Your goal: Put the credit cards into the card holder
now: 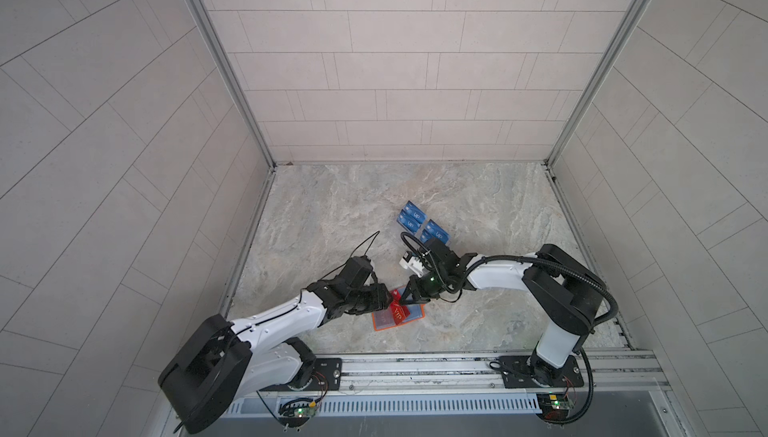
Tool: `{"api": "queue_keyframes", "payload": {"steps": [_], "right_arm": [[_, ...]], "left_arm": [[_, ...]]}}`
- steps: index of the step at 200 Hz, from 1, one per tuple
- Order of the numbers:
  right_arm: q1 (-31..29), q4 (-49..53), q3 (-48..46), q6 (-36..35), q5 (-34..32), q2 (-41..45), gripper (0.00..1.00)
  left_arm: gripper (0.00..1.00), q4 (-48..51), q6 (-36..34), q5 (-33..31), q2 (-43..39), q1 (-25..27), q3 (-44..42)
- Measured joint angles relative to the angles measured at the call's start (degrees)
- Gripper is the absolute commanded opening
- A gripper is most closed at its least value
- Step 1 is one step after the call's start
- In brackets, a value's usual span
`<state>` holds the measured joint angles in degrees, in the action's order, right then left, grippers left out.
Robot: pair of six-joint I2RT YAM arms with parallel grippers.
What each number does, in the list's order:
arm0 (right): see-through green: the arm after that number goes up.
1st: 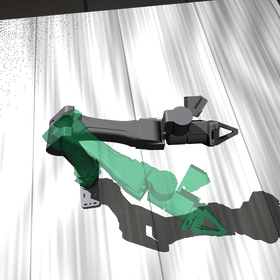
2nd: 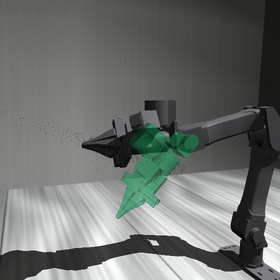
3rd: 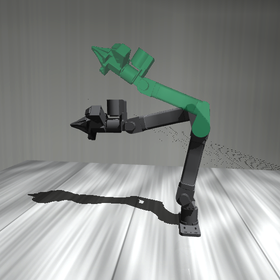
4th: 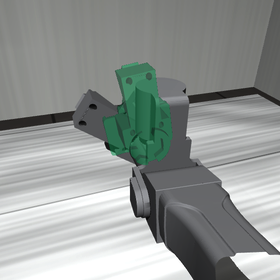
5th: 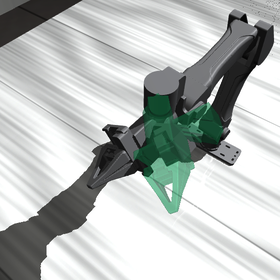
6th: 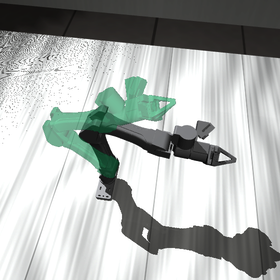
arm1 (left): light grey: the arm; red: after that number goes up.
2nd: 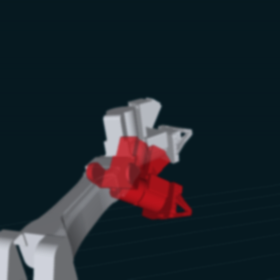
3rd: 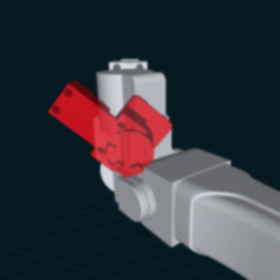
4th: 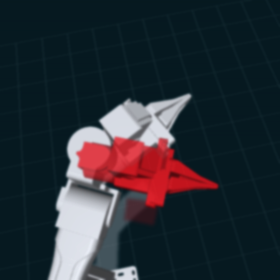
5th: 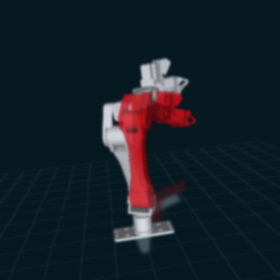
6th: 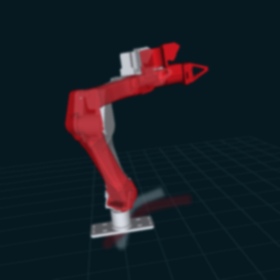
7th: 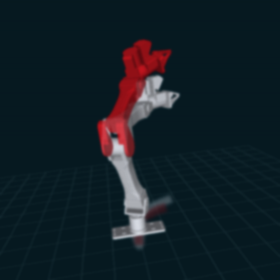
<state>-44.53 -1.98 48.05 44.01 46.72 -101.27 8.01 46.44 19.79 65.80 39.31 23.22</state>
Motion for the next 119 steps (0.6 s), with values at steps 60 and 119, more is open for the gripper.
{"api": "queue_keyframes", "payload": {"steps": [60, 119], "right_arm": [[0.24, -2.67, 0.0, 0.59, -0.24, -1.29, 0.0], [0.17, -5.11, -0.07, 1.77, -0.9, -1.92, 0.0]], "left_arm": [[0.61, 0.28, 0.02, -0.33, -0.2, 0.0, 0.0], [0.61, 0.33, 0.02, -0.39, -0.24, 0.0, 0.0]]}}
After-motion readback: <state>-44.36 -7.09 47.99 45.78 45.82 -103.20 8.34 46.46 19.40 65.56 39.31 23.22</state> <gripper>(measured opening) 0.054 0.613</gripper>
